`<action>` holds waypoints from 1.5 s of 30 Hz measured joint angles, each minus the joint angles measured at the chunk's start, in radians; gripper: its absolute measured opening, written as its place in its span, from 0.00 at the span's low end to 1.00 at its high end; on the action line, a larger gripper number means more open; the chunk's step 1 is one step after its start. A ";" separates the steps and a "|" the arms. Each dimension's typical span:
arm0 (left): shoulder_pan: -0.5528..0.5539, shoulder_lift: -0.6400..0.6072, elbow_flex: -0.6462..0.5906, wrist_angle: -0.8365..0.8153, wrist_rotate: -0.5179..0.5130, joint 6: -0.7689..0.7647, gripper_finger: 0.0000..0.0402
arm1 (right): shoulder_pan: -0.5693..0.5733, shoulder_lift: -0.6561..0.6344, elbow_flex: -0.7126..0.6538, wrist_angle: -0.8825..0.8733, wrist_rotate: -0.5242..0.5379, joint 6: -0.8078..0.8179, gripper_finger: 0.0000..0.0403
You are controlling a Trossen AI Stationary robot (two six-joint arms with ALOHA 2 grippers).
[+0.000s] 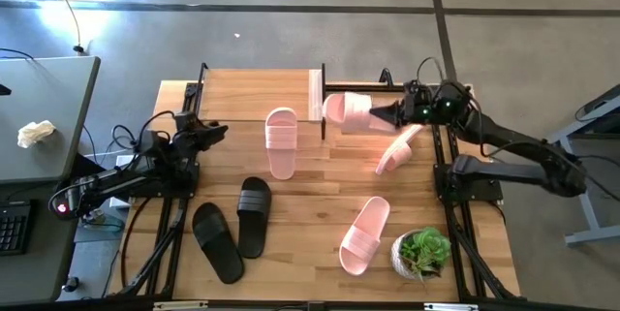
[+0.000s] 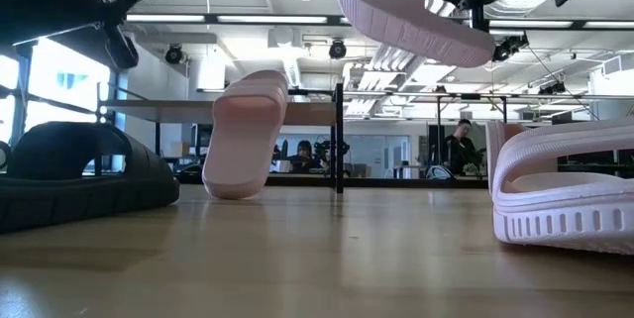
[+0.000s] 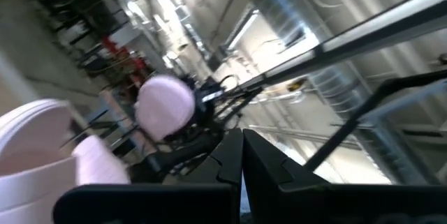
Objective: Pick and place slides into the shelf
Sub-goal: Move the pink slide to the middle of the table
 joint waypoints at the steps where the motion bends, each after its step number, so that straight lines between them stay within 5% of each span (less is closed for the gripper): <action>1: 0.000 0.000 0.000 0.019 0.002 0.001 0.00 | 0.026 0.004 0.000 -0.003 0.003 -0.001 0.00; 11: 0.000 0.000 0.001 0.054 0.003 0.001 0.00 | 0.296 0.112 0.000 -0.012 0.128 -0.083 0.00; 21: 0.000 0.000 0.001 0.054 0.004 0.001 0.00 | 0.483 0.377 0.000 0.052 0.137 -0.157 0.00; 33: 0.000 0.000 0.001 0.071 0.117 0.001 0.00 | 0.515 0.675 0.081 0.164 0.119 -0.233 0.00; 40: 0.000 0.000 0.012 0.125 0.243 0.005 0.00 | 0.515 0.806 0.221 -0.023 0.095 -0.345 0.00; 45: -0.001 0.000 0.116 -0.009 0.335 0.127 0.00 | 0.515 0.841 0.294 -0.137 0.083 -0.396 0.00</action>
